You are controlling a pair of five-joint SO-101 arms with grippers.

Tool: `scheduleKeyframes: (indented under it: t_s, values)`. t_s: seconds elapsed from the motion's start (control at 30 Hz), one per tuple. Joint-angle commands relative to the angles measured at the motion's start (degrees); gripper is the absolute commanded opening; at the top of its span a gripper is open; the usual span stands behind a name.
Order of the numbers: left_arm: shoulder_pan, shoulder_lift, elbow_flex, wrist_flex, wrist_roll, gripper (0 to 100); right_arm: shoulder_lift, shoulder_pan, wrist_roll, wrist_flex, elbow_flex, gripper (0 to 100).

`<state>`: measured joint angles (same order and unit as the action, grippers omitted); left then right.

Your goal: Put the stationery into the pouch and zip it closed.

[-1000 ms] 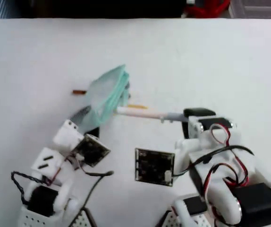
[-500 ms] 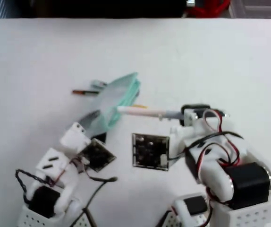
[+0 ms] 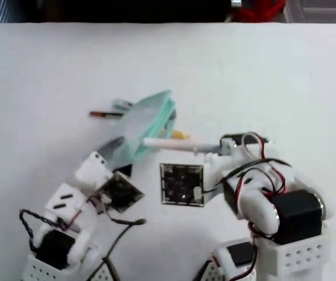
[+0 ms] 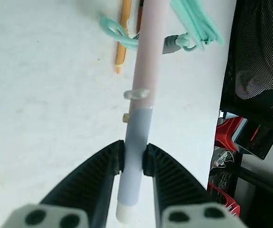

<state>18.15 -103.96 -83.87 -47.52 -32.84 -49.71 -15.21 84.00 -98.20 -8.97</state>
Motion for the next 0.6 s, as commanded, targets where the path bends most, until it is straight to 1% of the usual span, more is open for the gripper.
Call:
scheduleKeyframes:
  t_s: [0.0,0.23,0.43,0.57]
  values:
    - [4.1,-0.7,3.6,0.1,-0.4,2,2.0,-1.3,0.7,0.0,0.6,1.7]
    - [6.9,-0.7,3.6,0.4,-0.4,2,8.0,-4.8,0.4,0.0,2.7,1.7]
    - [6.9,-0.7,3.6,0.3,-0.7,2,10.5,-4.9,0.4,0.0,7.4,1.7]
    - [6.8,-0.7,3.6,0.3,-0.5,2,10.8,-4.9,-2.1,0.0,9.4,1.7]
